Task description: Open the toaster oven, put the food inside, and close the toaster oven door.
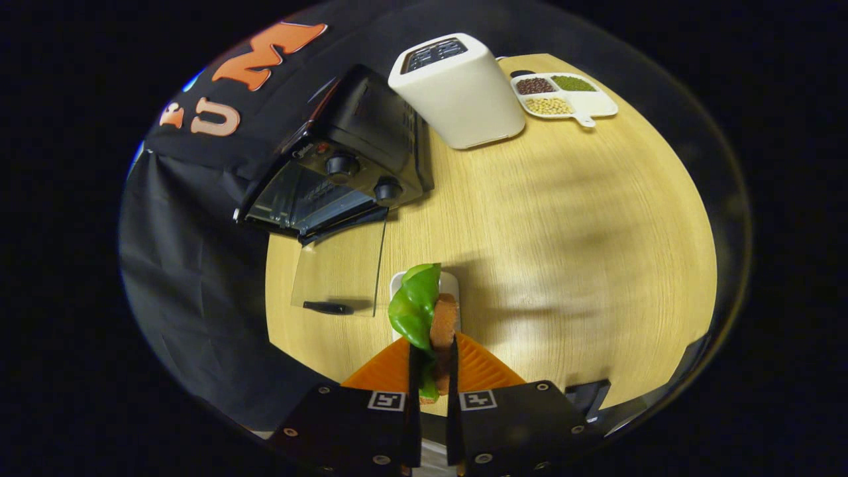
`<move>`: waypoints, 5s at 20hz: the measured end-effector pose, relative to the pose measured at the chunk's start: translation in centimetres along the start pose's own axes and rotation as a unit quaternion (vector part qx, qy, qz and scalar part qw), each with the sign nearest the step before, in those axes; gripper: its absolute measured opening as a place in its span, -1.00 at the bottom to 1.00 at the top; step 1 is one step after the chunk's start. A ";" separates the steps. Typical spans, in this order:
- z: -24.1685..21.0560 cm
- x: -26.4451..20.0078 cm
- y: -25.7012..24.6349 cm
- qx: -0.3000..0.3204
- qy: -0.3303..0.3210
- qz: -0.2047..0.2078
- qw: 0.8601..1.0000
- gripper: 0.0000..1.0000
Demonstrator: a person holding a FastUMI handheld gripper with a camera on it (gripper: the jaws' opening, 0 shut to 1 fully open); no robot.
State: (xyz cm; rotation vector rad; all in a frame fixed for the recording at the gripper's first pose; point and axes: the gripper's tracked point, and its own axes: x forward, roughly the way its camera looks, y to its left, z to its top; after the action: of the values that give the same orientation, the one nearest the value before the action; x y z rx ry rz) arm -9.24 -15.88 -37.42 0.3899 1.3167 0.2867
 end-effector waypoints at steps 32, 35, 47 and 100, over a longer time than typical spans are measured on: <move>7.6 8.7 18.2 0.387 -0.355 0.181 0.831 -0.79; 8.4 10.9 19.3 0.395 -0.348 0.168 0.834 -0.79; 13.9 15.6 21.9 0.451 -0.391 0.137 0.790 -0.78; -7.2 17.8 17.3 -0.152 -0.158 -0.236 0.947 1.00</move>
State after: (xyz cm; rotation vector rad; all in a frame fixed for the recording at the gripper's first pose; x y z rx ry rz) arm -11.83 7.98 -47.03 -0.1432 0.9905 0.0171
